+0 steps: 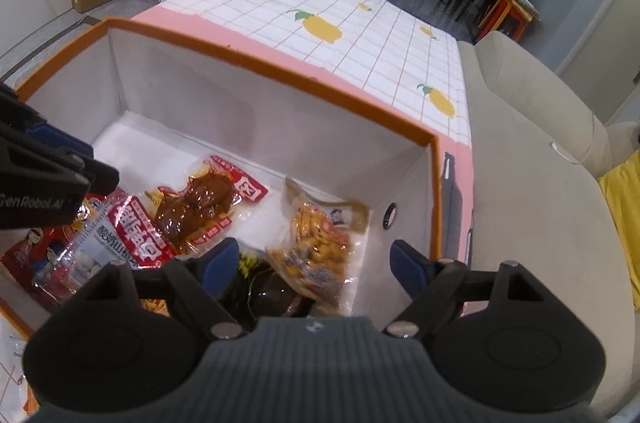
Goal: Organize snacks
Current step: 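Withdraw both tools from the box back toward the remaining snacks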
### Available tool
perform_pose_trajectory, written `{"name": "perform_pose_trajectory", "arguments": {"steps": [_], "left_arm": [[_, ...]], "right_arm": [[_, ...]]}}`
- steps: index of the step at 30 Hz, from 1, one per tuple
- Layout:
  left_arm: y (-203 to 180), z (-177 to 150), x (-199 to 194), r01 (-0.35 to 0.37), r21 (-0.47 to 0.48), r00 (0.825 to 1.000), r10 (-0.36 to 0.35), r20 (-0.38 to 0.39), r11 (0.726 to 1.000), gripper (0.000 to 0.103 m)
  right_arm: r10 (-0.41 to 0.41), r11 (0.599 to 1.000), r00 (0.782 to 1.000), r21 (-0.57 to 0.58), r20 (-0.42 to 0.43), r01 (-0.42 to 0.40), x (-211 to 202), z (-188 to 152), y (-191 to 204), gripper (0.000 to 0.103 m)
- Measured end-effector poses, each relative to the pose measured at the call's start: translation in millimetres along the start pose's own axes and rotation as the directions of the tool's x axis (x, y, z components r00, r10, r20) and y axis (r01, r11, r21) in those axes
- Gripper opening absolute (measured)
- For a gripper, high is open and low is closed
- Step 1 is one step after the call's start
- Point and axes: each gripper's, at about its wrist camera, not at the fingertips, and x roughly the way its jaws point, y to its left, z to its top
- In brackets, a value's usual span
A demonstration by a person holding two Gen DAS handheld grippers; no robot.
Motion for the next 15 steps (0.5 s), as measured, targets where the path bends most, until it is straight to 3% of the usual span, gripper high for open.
{"name": "perform_pose_trajectory", "arguments": {"steps": [7, 15], "left_arm": [[-9.6, -9.5, -30.5, -0.010, 0.040, 0.997, 0.007, 0.080, 0.999, 0.035], [-20.3, -24.0, -75.0, -0.019, 0.053, 0.978, 0.007, 0.208, 0.998, 0.039]], "right_arm": [[-0.005, 0.999, 0.999, 0.047, 0.042, 0.003, -24.3, -3.4, -2.9, 0.080], [0.020, 0.993, 0.994, 0.113, 0.104, -0.032, -60.8, -12.5, -10.9, 0.080]]}}
